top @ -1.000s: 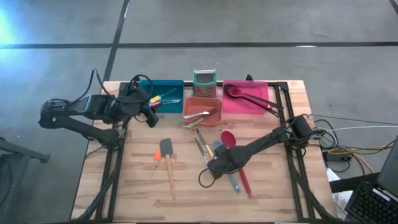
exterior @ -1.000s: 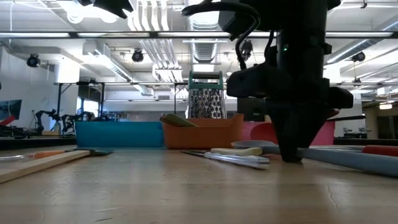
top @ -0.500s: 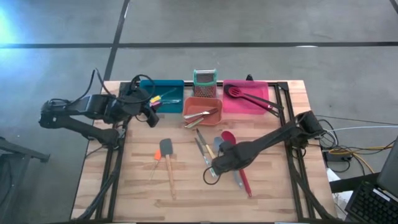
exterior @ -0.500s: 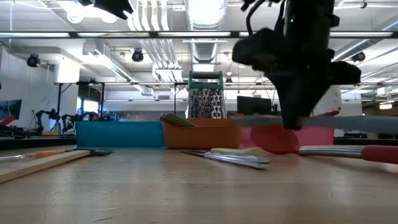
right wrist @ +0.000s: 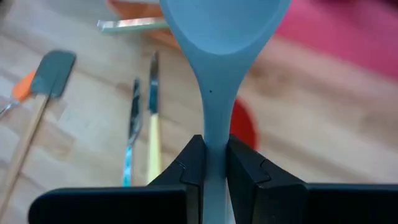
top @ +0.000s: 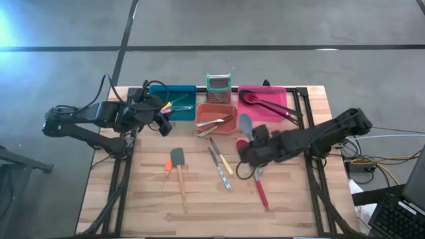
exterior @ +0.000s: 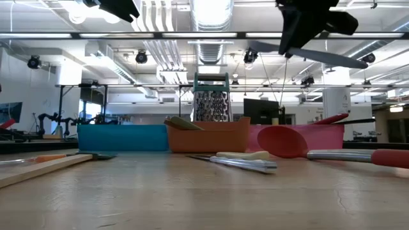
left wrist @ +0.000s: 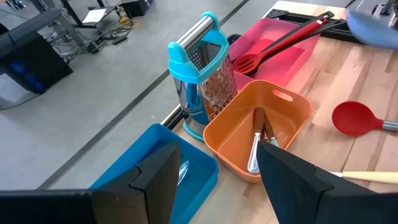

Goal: Pick & Place Kitchen Items
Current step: Put the light blue ladle scoop into the pink bin

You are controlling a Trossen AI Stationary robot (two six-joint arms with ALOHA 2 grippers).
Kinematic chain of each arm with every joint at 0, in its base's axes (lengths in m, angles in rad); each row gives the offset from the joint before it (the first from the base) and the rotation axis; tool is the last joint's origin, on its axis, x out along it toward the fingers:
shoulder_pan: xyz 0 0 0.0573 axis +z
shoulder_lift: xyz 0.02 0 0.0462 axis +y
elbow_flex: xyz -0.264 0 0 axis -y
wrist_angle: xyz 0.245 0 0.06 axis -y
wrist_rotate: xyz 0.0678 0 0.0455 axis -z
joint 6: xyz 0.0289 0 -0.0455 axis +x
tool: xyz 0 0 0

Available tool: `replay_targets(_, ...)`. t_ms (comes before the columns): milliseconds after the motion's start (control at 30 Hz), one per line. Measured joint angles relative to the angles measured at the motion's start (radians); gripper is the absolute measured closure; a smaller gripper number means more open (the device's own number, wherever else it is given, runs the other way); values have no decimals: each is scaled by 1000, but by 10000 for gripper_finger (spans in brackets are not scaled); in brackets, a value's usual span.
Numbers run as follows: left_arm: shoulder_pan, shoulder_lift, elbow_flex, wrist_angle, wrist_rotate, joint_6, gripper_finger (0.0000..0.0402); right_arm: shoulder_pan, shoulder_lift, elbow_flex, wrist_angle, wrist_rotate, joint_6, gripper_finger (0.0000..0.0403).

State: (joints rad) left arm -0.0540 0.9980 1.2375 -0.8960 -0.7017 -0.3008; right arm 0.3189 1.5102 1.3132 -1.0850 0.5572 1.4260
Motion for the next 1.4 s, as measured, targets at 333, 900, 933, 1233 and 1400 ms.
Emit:
replay_targets(333, 0, 5, 0, 13, -8, -1, 183, -267, -186, 0, -88, 6, -433, 373)
replay_targets(900, 0, 5, 0, 146, -71, -6, 184, -963, -135, 43, -90, -420, -1244, 373)
replay_targets(933, 0, 5, 0, 146, -71, -6, 183, -979, -111, 55, -90, -429, -1276, 373)
replay_targets(1233, 0, 5, 0, 146, -71, -12, 184, -1047, 171, 217, -232, -438, -1513, 373)
replay_targets(1400, 0, 4, 0, 146, -71, -13, 184, -1057, 290, 271, -263, -436, -1575, 373)
